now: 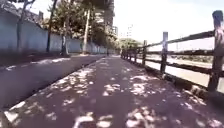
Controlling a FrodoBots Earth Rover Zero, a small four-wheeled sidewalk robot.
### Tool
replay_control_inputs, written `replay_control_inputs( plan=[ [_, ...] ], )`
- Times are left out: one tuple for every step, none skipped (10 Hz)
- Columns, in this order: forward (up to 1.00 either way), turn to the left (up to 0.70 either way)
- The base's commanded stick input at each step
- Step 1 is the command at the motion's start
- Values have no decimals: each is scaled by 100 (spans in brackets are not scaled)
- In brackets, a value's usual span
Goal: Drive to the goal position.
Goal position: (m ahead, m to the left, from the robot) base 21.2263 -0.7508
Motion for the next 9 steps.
replay_control_inputs(
  plan=[
    [85,0],
    [85,0],
    [85,0],
    [85,0],
    [85,0],
    [85,0],
    [85,0],
    [85,0],
    [85,0]
  ],
)
